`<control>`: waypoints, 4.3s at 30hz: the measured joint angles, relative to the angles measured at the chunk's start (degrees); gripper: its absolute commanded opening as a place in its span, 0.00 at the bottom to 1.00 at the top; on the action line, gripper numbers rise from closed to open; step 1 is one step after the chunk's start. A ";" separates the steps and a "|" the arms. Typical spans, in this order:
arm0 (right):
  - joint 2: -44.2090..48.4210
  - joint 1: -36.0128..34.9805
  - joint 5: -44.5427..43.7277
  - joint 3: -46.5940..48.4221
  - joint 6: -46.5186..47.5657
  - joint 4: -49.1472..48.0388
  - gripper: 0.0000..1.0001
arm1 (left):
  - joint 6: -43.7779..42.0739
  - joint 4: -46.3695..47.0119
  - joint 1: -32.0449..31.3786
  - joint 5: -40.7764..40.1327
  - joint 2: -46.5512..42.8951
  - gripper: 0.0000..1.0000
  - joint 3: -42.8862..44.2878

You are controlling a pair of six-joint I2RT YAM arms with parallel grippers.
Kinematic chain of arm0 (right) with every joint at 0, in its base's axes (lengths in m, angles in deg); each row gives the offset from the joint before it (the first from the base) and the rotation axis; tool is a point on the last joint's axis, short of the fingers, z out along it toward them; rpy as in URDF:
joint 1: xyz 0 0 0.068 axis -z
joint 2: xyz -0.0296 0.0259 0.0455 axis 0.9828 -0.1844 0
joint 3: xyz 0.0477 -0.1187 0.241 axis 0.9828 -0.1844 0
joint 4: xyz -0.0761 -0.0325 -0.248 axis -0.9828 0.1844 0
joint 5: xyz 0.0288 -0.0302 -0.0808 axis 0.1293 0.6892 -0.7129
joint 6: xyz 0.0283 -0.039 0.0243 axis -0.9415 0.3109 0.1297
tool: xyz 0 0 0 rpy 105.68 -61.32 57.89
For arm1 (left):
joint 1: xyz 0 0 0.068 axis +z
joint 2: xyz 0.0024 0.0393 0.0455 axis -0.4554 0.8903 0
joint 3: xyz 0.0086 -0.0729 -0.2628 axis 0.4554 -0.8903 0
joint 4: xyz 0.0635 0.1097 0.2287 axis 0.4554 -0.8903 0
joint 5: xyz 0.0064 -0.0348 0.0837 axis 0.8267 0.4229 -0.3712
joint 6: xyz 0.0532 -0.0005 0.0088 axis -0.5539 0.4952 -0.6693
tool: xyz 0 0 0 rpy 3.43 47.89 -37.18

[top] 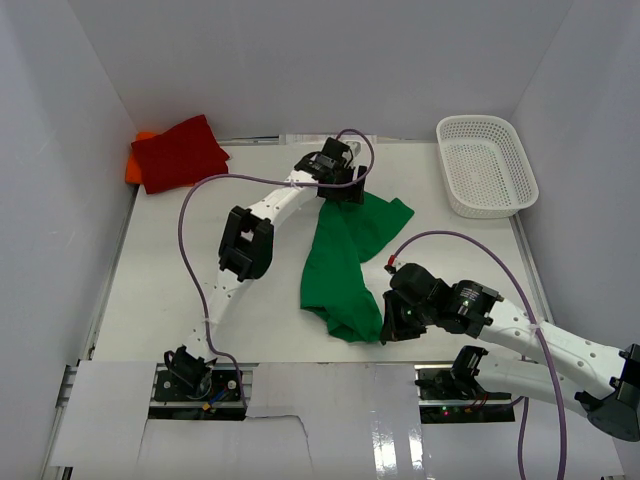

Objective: Fold and stack the t-shirts
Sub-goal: Flatten out the tshirt

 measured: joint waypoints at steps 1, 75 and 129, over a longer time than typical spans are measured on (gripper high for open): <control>0.02 -0.02 0.00 0.00 -0.02 0.00 0.08 | -0.52 0.48 -0.28 -1.79 0.24 0.88 0.00; -0.39 -0.70 0.07 -1.11 -0.31 -2.78 0.08 | -3.04 14.45 -3.78 -22.14 1.36 0.32 -5.81; -15.04 28.52 -8.17 39.23 28.98 3.08 0.08 | 18.40 -8.33 45.16 6.64 -70.88 0.00 -51.60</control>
